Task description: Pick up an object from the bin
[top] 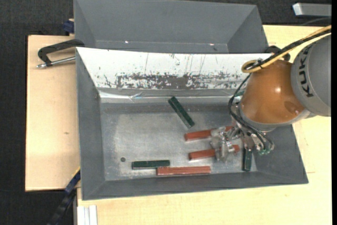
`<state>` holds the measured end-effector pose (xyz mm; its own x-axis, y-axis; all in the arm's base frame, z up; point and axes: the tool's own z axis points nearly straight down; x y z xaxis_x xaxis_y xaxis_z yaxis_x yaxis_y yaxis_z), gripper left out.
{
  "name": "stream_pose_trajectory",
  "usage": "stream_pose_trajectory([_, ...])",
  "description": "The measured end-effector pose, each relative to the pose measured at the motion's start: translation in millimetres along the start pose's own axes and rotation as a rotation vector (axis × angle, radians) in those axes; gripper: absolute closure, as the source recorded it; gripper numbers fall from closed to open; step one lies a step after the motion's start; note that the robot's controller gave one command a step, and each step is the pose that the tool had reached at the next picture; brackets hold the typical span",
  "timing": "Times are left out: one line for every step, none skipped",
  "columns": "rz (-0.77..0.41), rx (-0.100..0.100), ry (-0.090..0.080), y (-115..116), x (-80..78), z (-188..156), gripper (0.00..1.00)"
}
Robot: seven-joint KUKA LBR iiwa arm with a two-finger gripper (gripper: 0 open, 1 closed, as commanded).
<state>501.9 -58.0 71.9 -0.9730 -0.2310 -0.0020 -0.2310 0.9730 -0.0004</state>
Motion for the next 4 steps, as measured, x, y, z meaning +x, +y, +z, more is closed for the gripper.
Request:
stream_pose_trajectory([-0.001,0.0,0.0,0.0,0.0,0.0,1.0])
stream_pose_trajectory([-0.016,0.001,0.0,0.6,-0.5,0.0,1.0])
stream_pose_trajectory([0.074,0.002,-0.002,29.8,-11.8,-1.4,1.0])
stream_pose_trajectory([-0.589,0.0,-0.005,4.9,-39.0,-0.4,1.0])
